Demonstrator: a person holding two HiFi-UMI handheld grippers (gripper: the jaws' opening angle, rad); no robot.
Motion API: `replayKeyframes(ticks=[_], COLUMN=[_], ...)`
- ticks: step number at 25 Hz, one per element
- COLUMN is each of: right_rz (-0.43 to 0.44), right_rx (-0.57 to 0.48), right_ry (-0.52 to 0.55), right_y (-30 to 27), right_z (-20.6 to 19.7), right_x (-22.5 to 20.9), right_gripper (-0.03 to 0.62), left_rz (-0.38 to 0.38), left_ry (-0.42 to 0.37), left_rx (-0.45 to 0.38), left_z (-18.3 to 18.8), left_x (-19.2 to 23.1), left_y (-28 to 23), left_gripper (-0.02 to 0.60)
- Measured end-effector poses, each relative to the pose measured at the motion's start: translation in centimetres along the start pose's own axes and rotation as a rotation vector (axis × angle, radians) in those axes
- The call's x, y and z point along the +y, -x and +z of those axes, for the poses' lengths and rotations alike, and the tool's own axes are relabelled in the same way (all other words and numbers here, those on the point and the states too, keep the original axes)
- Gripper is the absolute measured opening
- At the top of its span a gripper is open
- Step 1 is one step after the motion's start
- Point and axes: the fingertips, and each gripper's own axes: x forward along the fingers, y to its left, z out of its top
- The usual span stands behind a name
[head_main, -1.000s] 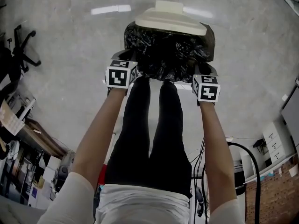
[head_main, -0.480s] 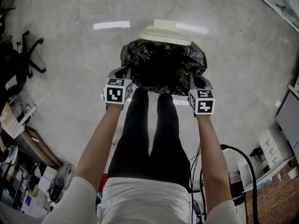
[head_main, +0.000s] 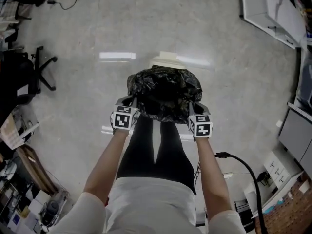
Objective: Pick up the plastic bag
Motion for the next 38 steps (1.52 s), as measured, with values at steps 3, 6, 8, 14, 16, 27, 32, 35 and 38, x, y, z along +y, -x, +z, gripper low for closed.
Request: replayKeyframes(ticks=[3, 6, 8, 14, 16, 27, 32, 35, 38], right_rz=[0.01, 0.014, 0.019, 0.031, 0.039, 0.087, 0.131, 0.136, 0.13], right_rx=[-0.018, -0.037, -0.052, -0.078, -0.085, -0.182, -0.275, -0.307, -0.33], right_ry=[0.013, 0.03, 0.043, 0.08, 0.088, 0.114, 0.139, 0.153, 0.147], right_y=[3.2, 6.1, 7.9, 12.4, 13.6, 21.5, 25.0, 26.5, 28.3], right_z=[0.9, 1.8, 2.2, 2.8, 2.8, 3.9, 5.3, 5.5, 5.6], right_x=[1.0, 1.5, 1.9, 2.6, 3.1, 5.1, 7.1, 8.2, 9.3], right_gripper=[0.003, 0.003, 0.003, 0.003, 0.003, 0.003, 0.003, 0.003, 0.003], left_rz=[0.002, 0.005, 0.001, 0.0, -0.002, 0.002, -0.003, -0.01, -0.021], left_ry=[-0.002, -0.005, -0.005, -0.043, -0.042, -0.021, -0.023, -0.011, -0.011], left_rx=[-0.023, -0.05, -0.063, -0.086, -0.095, -0.182, -0.249, -0.284, -0.307], left_z=[0.9, 1.8, 1.9, 2.0, 1.8, 1.6, 2.0, 1.9, 1.6], left_x=[-1.1, -1.9, -2.3, -4.1, -4.5, -7.7, -8.5, -8.6, -8.6], left_y=[3.8, 7.0, 8.7, 12.9, 14.1, 21.3, 24.7, 26.5, 28.6], left_gripper=[0.006, 0.006, 0.006, 0.006, 0.006, 0.006, 0.006, 0.006, 0.006])
